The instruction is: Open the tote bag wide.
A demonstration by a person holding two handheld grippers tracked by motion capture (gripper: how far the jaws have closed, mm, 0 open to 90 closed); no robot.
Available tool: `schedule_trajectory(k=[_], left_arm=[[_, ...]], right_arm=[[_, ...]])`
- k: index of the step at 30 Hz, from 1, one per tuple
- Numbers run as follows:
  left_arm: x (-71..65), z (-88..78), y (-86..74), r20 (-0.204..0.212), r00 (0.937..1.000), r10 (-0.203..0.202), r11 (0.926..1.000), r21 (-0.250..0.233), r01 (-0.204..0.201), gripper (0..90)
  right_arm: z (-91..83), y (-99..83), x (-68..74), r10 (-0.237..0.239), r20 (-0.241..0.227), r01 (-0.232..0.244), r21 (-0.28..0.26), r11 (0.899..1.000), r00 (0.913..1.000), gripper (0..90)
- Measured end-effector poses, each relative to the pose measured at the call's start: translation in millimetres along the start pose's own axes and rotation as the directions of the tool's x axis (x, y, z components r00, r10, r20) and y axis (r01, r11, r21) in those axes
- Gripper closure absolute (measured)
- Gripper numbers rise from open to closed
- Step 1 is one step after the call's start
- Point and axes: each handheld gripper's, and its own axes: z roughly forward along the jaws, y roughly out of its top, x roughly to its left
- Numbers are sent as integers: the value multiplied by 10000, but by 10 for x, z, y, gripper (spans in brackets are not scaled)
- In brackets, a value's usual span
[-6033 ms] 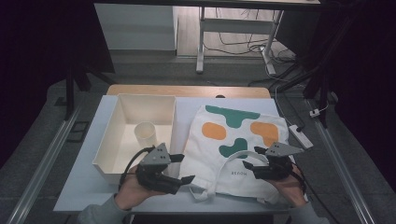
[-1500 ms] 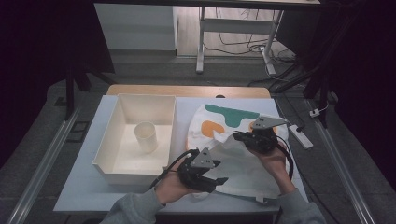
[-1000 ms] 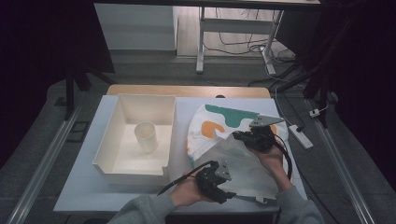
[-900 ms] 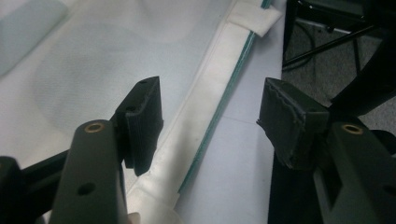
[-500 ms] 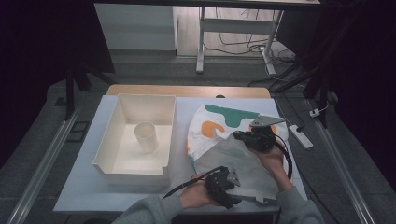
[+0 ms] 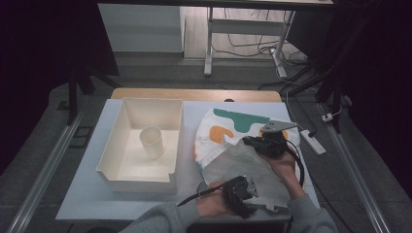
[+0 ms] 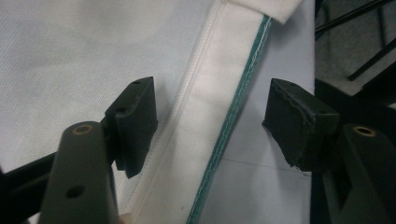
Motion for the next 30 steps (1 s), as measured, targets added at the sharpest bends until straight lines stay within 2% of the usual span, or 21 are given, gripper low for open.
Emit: schedule_trajectory(k=[2,3,5,7,10,13,14,15,18,24,27,30], left_arm=[[16,-8,2,-125,9999,-112,9999,-5,112,389],[32,-12,1,-115,9998,-166,9999,-11,166,431],[42,-15,-2,-55,9999,-154,9999,-72,154,454],[41,-23,-2,1,9999,-113,9999,-94,113,558],[59,-33,1,49,9998,-206,9998,-75,207,609],[84,-72,-4,202,9992,-352,9990,-275,358,654],[93,-101,-3,421,9985,-351,9985,-398,368,719],[94,-118,-4,284,9990,-352,9985,-410,364,829],[116,-114,-16,463,9980,-422,9983,-377,439,847],[97,-145,-19,191,9997,-179,9985,-505,188,887],[100,-174,-28,160,9997,-173,9983,-555,182,891],[96,-220,-43,312,9994,-171,9976,-672,192,893]], right_arm=[[-4,-1,-1,7,7,-7,-11,10000,10000,877],[-5,-1,-2,15,-4,-15,-31,10000,10000,877],[-10,0,-2,30,-1,-30,-47,10000,10000,877],[-15,1,-1,2,12,-2,-43,10000,10000,877],[-29,2,-7,-8,22,8,-122,9999,10000,877],[-40,1,-12,-22,41,23,-133,9999,10000,877],[-43,1,-14,-45,43,46,-150,9999,10000,877],[-47,2,-13,-51,59,52,-166,9998,10000,877],[-66,3,-18,20,76,-18,-233,9997,10000,877],[-79,3,-21,-42,117,46,-286,9996,9999,877],[-92,4,-25,-28,143,33,-334,9994,9999,877],[-112,10,-21,-76,205,84,-406,9991,9998,877]])
